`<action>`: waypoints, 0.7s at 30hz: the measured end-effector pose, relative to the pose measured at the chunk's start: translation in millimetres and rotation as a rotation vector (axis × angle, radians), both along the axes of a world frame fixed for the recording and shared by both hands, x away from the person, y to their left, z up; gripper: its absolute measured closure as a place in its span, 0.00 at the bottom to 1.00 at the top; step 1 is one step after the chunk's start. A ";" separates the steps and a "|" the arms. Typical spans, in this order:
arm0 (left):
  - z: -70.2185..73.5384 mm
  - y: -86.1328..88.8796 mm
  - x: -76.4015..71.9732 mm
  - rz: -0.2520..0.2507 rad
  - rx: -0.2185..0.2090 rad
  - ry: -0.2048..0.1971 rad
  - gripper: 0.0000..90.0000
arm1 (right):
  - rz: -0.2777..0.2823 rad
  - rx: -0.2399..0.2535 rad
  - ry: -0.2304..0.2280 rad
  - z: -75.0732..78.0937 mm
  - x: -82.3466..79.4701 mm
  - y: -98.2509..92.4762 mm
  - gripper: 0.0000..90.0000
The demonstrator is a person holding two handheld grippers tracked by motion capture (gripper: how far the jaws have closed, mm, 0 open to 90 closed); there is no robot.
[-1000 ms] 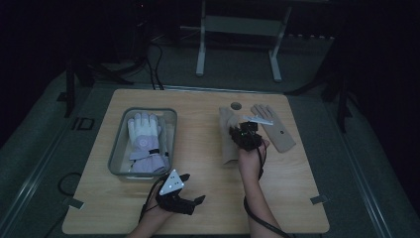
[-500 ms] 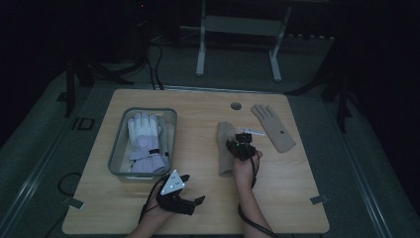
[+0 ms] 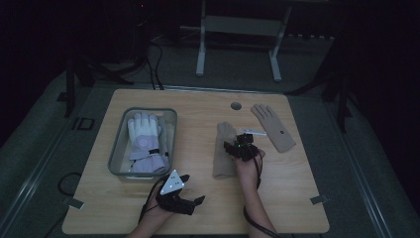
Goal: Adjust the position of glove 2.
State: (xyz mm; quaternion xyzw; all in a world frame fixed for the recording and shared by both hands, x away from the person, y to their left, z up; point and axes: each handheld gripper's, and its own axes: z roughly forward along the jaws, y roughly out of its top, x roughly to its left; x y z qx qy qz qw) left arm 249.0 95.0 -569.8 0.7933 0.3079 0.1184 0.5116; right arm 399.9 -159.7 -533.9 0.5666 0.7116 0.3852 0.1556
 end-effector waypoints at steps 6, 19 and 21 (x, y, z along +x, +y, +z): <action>-0.3 -0.2 0.3 -0.002 0.000 0.003 0.09 | 0.061 -0.018 -0.022 22.5 2.4 -19.2 0.26; -1.1 1.7 2.2 0.006 -0.002 0.004 0.09 | 0.155 -0.066 -0.111 46.4 4.6 -87.4 0.21; -1.3 1.7 2.3 0.006 -0.003 0.004 0.09 | 0.161 -0.085 -0.132 49.6 4.1 -95.0 0.21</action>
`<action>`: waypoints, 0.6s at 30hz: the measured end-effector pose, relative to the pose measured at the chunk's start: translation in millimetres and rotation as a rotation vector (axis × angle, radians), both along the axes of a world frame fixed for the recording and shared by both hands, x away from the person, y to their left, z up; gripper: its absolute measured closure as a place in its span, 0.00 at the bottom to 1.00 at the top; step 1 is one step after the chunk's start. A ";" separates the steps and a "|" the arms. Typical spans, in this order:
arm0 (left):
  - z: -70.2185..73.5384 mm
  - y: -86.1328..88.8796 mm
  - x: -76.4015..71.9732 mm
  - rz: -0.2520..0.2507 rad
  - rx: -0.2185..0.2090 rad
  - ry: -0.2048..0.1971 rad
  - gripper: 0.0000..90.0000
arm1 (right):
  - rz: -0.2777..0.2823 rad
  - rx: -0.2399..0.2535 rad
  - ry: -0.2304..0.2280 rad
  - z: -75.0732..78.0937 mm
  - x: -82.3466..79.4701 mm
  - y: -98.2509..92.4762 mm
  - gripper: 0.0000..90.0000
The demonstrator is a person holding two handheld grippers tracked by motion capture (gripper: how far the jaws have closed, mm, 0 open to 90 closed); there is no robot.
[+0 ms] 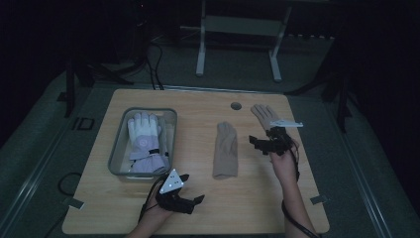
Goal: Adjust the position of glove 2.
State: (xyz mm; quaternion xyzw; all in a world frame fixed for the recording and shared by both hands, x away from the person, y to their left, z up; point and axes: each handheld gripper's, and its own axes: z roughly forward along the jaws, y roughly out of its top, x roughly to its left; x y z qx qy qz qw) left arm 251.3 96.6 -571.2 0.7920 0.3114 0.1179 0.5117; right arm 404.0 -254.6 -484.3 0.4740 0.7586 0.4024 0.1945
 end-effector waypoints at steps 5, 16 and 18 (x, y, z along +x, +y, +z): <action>-0.9 -0.7 0.4 0.002 0.003 0.001 0.10 | 0.021 -0.007 -0.029 9.5 0.9 -20.7 0.16; -1.2 -0.7 0.5 0.002 0.000 0.007 0.10 | 0.008 -0.051 -0.025 14.9 18.0 -45.0 0.19; -1.3 -0.6 0.4 0.001 -0.001 0.006 0.09 | 0.005 -0.064 -0.031 14.9 19.6 -46.2 0.21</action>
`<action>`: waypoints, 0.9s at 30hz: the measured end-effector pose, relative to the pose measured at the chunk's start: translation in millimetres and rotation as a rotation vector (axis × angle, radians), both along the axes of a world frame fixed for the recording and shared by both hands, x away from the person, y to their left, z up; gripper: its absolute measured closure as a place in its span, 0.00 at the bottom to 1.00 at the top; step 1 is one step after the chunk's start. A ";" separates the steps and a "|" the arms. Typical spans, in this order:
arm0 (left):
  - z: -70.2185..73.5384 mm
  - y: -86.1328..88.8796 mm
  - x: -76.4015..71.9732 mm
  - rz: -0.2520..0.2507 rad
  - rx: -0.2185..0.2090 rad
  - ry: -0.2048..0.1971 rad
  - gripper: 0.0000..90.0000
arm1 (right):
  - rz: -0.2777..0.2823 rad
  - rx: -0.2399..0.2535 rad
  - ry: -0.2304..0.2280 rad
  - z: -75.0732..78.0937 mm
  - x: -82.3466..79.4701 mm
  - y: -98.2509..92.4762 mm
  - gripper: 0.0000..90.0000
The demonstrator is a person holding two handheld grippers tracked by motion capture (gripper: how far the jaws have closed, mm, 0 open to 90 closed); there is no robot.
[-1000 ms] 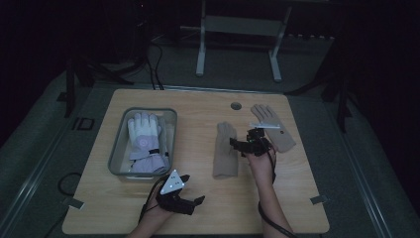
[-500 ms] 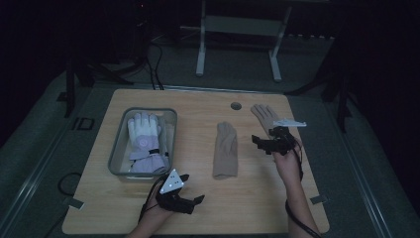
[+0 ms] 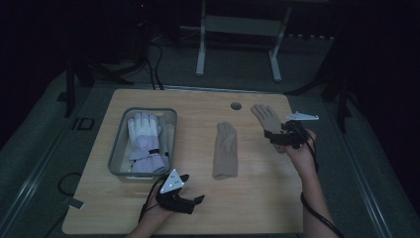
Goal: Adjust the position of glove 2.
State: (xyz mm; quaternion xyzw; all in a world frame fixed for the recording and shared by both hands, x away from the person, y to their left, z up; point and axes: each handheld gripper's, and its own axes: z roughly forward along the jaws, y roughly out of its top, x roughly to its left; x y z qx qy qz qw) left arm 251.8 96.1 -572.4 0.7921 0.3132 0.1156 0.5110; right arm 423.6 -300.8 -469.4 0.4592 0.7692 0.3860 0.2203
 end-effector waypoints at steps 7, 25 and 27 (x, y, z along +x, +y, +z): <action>-0.1 0.0 0.0 -0.004 0.002 0.005 0.10 | -0.081 -0.018 -0.026 2.5 22.6 -21.6 0.38; -1.0 1.6 1.4 -0.009 -0.007 0.012 0.10 | -0.151 -0.119 0.027 -41.1 69.5 -39.8 0.40; -0.8 2.0 1.6 -0.009 -0.012 0.016 0.09 | -0.142 -0.095 0.035 -45.4 73.3 -40.2 0.39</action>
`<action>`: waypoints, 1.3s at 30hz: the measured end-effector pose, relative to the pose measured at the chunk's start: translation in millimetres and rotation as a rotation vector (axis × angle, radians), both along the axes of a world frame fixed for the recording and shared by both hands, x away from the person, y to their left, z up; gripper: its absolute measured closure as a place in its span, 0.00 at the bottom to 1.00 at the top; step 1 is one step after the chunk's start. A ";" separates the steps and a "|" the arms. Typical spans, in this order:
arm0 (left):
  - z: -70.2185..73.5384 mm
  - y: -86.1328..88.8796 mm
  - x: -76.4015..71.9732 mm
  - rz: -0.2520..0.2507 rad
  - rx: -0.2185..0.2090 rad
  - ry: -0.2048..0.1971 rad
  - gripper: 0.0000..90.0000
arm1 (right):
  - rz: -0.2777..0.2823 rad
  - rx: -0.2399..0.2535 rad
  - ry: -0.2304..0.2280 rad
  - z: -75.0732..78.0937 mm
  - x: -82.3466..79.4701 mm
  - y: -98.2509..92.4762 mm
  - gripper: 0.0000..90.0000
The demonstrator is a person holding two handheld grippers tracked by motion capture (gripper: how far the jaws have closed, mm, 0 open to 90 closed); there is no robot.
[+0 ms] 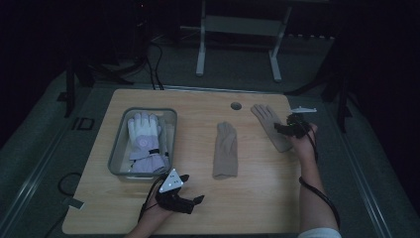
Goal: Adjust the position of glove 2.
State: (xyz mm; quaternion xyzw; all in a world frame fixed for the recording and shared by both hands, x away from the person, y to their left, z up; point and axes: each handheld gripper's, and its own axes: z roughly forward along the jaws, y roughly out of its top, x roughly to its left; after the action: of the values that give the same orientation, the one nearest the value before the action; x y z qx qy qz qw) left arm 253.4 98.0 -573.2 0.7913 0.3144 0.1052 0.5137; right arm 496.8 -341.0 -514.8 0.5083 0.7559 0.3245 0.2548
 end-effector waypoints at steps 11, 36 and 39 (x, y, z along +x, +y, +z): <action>-1.0 0.4 -0.3 0.004 0.002 0.004 0.10 | -0.011 -0.084 0.089 -24.5 18.5 10.0 0.38; -0.4 0.0 -0.3 -0.001 -0.004 0.010 0.10 | -0.144 0.138 0.097 12.3 -4.2 23.9 0.90; -0.1 0.1 -0.7 -0.001 -0.006 0.011 0.10 | -0.154 0.162 0.059 22.0 -15.3 26.8 0.90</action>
State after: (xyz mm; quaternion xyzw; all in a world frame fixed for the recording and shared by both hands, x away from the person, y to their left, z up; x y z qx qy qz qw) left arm 252.7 98.1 -573.4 0.7905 0.3169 0.0998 0.5145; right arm 481.6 -314.2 -492.8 0.5933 0.6931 0.3488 0.2146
